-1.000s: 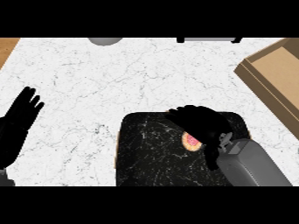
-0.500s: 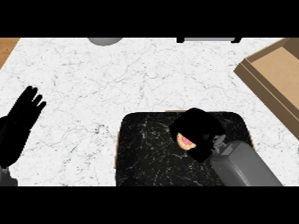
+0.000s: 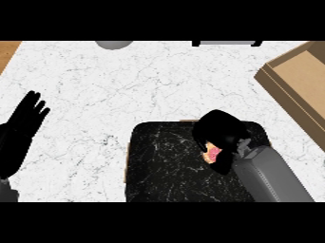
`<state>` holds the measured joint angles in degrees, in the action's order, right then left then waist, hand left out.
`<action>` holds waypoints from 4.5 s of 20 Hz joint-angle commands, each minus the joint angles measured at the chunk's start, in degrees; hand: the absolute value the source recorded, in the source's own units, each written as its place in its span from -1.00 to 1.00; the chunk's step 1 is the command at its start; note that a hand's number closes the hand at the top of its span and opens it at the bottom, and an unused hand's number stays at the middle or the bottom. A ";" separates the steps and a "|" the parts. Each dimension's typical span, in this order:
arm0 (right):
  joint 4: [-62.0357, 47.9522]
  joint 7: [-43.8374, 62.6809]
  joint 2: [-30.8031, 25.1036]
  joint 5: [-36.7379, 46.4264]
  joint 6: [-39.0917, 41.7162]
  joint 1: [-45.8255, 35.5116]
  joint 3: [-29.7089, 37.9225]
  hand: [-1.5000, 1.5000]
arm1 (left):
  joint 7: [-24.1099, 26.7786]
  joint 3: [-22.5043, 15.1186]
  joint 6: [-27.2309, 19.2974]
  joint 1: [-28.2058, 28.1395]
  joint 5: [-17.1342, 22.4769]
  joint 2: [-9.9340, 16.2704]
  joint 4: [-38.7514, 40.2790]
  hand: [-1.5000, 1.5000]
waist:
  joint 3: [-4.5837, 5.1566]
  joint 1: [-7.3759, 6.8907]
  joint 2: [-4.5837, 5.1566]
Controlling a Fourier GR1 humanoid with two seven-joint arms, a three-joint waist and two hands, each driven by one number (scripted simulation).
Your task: Pick the cupcake from the tray and place it in the cardboard box
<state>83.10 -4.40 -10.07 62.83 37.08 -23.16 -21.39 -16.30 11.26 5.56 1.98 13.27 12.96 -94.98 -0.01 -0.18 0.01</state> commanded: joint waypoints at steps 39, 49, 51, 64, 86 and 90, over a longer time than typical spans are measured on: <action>6.27 30.10 -17.22 -0.63 -8.86 -22.16 40.08 1.00 | 0.00 1.22 1.40 0.75 -0.27 -0.56 0.80 0.00 | 0.03 -0.27 0.06; -11.11 13.52 -22.29 -2.50 -25.52 -15.52 43.81 1.00 | -1.16 2.35 1.90 2.55 0.42 0.08 2.19 0.00 | -0.01 -0.16 0.19; -17.39 14.17 -20.56 -1.84 -28.95 -19.59 42.55 1.00 | 1.01 -0.62 0.66 0.03 -2.80 -2.64 0.88 0.00 | 0.00 -0.55 0.22; -42.80 10.07 -22.84 -4.57 -32.21 -18.03 47.14 -1.00 | -1.05 1.67 1.63 2.29 -0.97 -0.54 1.40 0.00 | -0.05 -0.83 0.43; -44.18 -3.40 -28.14 -34.96 -37.35 -17.65 68.91 -1.00 | 2.73 2.02 3.21 -2.02 -1.56 -1.58 0.71 0.00 | -0.01 -0.24 0.06; -48.20 -7.02 -34.75 -40.39 -31.28 -14.31 73.20 -1.00 | 1.24 0.91 1.52 -0.38 -2.70 -2.49 0.45 0.00 | -0.05 -0.18 0.14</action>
<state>38.76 -9.44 -40.47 26.49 3.18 -38.66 49.10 -16.42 12.93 7.18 2.21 11.41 11.46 -94.74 -0.04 -0.06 0.03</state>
